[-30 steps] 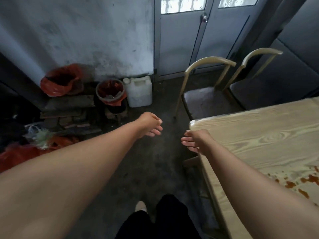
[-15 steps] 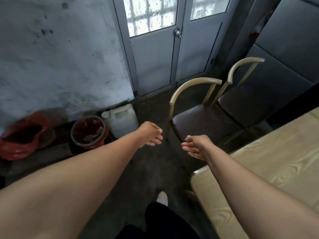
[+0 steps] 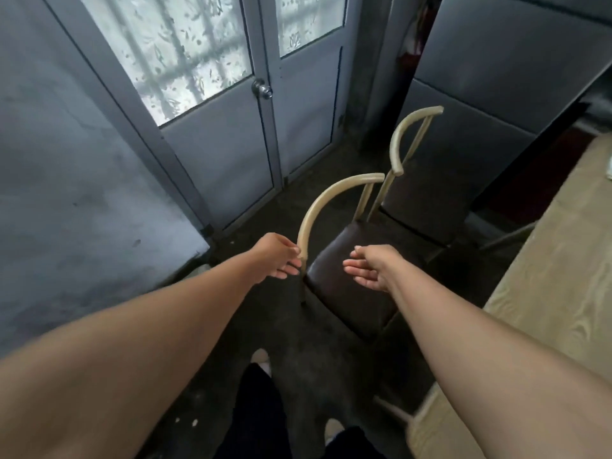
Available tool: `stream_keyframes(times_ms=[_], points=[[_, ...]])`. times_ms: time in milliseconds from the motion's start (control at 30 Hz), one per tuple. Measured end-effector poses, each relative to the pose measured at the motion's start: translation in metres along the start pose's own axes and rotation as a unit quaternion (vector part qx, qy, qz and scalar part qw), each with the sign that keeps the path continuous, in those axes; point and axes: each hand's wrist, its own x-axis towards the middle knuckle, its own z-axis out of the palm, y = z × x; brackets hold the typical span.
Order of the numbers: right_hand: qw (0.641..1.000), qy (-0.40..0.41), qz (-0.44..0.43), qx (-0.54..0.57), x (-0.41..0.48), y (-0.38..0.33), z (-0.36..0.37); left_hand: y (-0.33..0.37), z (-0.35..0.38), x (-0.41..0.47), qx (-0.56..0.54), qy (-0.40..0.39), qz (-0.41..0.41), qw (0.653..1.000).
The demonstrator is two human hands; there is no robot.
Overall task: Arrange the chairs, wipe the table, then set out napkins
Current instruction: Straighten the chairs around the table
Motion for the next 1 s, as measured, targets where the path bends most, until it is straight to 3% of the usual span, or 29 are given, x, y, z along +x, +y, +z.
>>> stream_keyframes(times_ms=[300,500,800,1000], points=[[0.992,0.052,0.046,0.11,0.043,-0.051,0.033,0.078,-0.052,0.101,0.12,-0.065,0.022,0.99],[0.978,0.081,0.08,0.174,0.082,-0.077,0.024,0.125,-0.036,0.16,0.188,-0.123,0.019,0.974],[0.962,0.097,0.094,0.238,0.141,-0.131,-0.001,0.197,-0.012,0.242,0.308,-0.129,0.028,0.942],[0.936,0.121,0.11,0.311,0.158,-0.145,-0.022,0.233,0.016,0.272,0.391,-0.189,0.03,0.9]])
